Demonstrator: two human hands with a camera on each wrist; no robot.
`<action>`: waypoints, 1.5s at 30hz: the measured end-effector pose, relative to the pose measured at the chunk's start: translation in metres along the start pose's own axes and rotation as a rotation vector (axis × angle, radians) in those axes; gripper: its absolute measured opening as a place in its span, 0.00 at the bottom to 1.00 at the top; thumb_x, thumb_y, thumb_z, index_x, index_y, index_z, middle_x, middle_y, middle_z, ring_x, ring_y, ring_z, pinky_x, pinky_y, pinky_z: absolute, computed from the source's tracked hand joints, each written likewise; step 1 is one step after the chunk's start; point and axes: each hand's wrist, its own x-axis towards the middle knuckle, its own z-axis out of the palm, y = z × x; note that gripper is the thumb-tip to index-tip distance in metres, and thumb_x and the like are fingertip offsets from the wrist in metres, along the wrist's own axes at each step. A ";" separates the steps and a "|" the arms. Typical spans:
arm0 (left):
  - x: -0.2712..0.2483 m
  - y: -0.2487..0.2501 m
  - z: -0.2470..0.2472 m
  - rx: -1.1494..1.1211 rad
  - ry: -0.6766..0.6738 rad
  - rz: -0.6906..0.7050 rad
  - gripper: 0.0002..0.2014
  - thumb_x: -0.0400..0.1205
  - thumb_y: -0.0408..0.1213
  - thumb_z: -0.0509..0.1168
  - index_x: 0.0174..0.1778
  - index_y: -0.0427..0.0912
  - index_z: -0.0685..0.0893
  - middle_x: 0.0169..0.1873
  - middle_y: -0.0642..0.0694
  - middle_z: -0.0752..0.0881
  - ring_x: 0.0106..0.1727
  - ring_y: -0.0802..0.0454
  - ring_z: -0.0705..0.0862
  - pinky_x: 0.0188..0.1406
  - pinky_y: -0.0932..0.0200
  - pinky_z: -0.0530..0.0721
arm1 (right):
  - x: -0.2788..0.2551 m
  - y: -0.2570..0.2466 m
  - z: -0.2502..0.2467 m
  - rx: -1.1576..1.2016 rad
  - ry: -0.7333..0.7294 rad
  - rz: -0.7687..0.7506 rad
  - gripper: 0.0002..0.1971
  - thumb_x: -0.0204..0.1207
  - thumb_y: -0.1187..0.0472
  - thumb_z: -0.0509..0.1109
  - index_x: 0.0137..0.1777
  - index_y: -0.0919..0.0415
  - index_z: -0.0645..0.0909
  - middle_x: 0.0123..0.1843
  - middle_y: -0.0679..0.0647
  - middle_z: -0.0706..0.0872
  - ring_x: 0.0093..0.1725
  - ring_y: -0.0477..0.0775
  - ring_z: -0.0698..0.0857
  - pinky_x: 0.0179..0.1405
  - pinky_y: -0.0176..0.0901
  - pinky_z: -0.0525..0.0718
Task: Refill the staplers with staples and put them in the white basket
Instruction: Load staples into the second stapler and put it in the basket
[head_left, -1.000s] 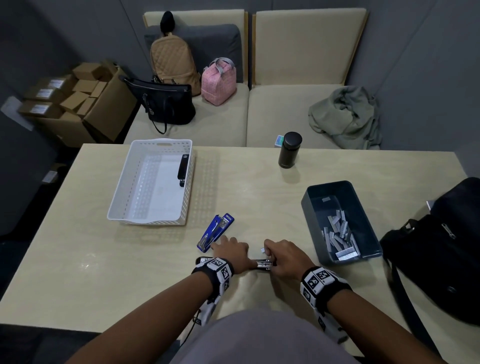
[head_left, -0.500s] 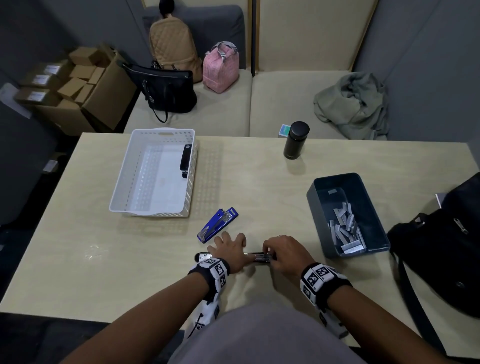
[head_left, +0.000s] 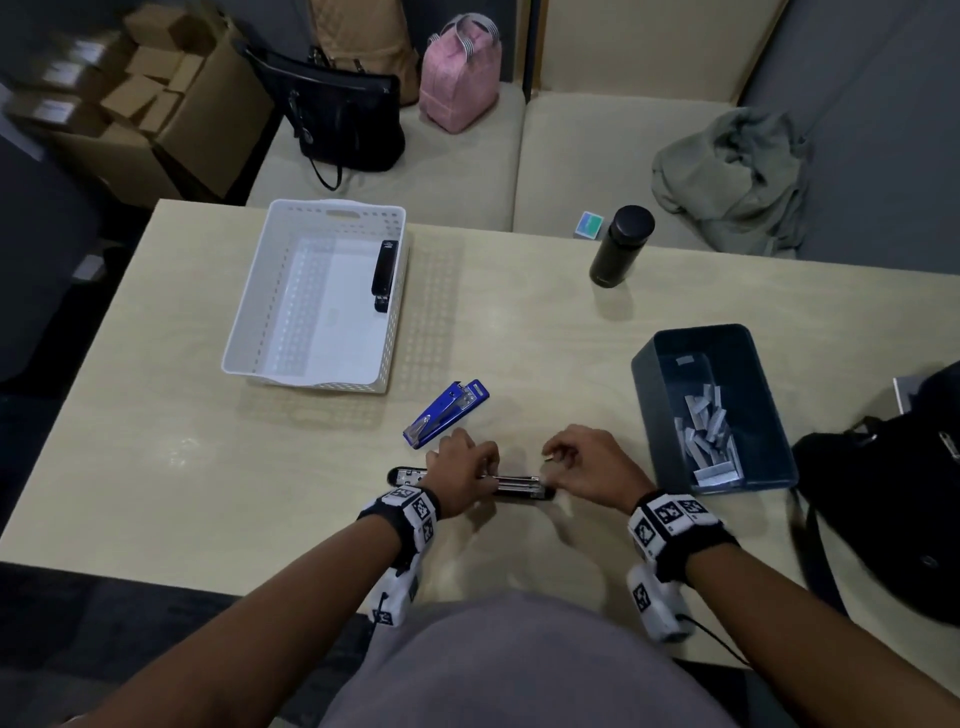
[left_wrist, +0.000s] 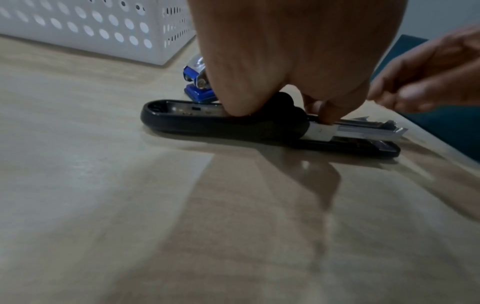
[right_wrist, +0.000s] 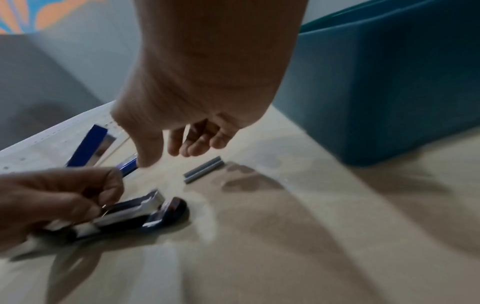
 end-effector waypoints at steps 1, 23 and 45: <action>0.001 0.000 0.000 -0.002 0.001 0.002 0.08 0.75 0.44 0.69 0.48 0.50 0.81 0.49 0.48 0.69 0.56 0.45 0.72 0.52 0.50 0.67 | 0.002 0.004 -0.004 0.020 0.075 0.028 0.12 0.64 0.59 0.81 0.48 0.53 0.87 0.42 0.49 0.83 0.39 0.47 0.83 0.40 0.33 0.81; 0.011 0.013 0.009 0.022 0.048 0.079 0.07 0.76 0.45 0.66 0.48 0.50 0.80 0.46 0.49 0.74 0.58 0.43 0.73 0.55 0.48 0.65 | 0.005 -0.012 0.000 -0.051 -0.003 -0.040 0.11 0.79 0.65 0.67 0.57 0.52 0.84 0.45 0.51 0.89 0.44 0.50 0.86 0.47 0.41 0.83; 0.016 0.014 0.008 0.032 0.036 0.087 0.08 0.76 0.45 0.67 0.47 0.48 0.80 0.51 0.45 0.78 0.59 0.43 0.72 0.54 0.47 0.65 | -0.008 -0.019 0.008 0.106 0.062 0.099 0.10 0.67 0.63 0.81 0.49 0.58 0.92 0.34 0.42 0.87 0.34 0.29 0.83 0.36 0.20 0.76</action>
